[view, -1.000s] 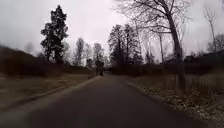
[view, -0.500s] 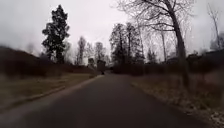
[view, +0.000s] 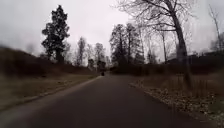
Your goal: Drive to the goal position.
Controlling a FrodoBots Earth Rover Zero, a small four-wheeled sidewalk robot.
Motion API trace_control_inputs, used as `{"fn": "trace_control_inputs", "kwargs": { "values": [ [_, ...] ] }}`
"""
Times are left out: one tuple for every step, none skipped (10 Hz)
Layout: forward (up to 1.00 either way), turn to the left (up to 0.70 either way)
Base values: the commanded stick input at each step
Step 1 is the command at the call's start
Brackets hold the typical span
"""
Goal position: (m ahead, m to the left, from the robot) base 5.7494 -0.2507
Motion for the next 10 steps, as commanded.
{"fn": "trace_control_inputs", "kwargs": {
  "values": [
    [0.45,0.0],
    [0.45,0.0],
    [0.45,0.0],
    [0.45,0.0],
    [0.45,0.0],
    [0.45,0.0],
    [0.45,0.0],
    [0.45,0.09],
    [0.45,0.27],
    [0.45,0.27]
  ]
}}
